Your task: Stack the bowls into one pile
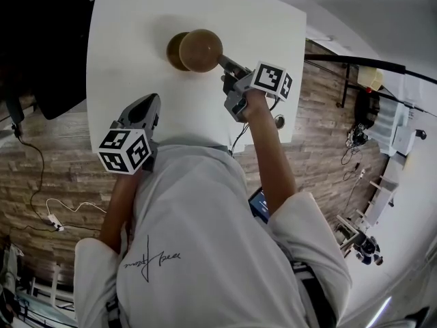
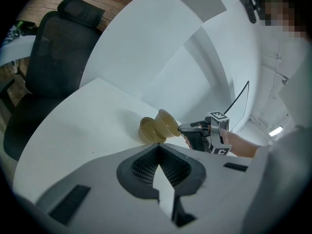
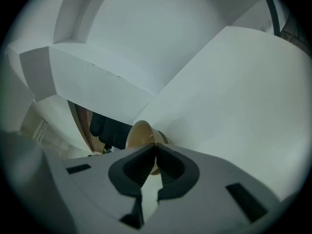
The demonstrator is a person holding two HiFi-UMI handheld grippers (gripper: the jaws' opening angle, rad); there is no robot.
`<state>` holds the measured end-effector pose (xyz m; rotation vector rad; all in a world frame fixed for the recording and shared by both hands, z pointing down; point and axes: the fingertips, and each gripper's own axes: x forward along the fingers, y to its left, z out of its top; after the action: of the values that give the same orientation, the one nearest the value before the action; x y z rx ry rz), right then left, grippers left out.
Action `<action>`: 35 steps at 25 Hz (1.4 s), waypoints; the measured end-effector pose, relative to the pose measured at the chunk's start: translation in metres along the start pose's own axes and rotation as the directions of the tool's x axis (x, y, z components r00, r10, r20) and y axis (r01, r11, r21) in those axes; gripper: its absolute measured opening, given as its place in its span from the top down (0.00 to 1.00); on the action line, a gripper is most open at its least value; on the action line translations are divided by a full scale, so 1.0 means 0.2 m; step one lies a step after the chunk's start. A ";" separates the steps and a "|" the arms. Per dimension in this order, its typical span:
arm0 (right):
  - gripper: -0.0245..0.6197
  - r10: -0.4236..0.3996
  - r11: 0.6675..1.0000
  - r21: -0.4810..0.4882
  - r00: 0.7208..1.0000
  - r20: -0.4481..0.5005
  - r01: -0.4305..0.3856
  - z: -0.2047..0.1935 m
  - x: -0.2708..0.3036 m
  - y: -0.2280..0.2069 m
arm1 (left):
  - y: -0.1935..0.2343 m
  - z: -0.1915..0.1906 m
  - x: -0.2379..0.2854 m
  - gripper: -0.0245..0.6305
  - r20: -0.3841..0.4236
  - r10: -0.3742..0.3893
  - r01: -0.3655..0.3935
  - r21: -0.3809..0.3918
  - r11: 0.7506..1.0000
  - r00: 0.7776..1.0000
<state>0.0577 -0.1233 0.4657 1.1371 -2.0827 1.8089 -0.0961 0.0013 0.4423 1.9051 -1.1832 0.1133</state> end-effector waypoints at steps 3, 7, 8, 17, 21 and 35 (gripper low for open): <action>0.93 -0.003 1.000 -0.006 1.000 -0.015 0.003 -0.02 0.04 0.01 | 0.03 -0.01 -0.02 0.96 0.002 0.008 -0.008 -0.009 1.000 1.000; 0.93 -0.007 1.000 -0.011 0.999 -0.032 0.007 -0.04 0.07 0.02 | 0.04 -0.01 -0.03 0.96 0.005 0.016 -0.016 -0.019 1.000 1.000; 0.93 -0.009 1.000 -0.013 0.999 -0.037 0.008 -0.04 0.08 0.02 | 0.04 -0.01 -0.03 0.96 0.006 0.019 -0.019 -0.021 1.000 1.000; 0.93 -0.038 0.999 -0.039 0.997 -0.074 0.035 -0.10 0.17 0.02 | 0.11 -0.03 -0.06 0.96 0.011 0.041 -0.040 -0.048 0.998 0.999; 0.93 -0.050 0.998 -0.046 0.996 -0.080 0.046 -0.10 0.18 0.00 | 0.12 -0.04 -0.06 0.96 0.013 0.045 -0.045 -0.057 0.997 0.999; 0.90 -0.088 0.992 -0.101 0.993 -0.080 0.079 -0.10 0.19 0.00 | 0.13 -0.05 -0.06 0.96 0.008 0.041 -0.041 -0.060 0.997 0.999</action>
<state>0.0254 -0.1217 0.4922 1.0862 -2.0206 1.6681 -0.1185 0.0117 0.4593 1.8314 -1.2186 0.0904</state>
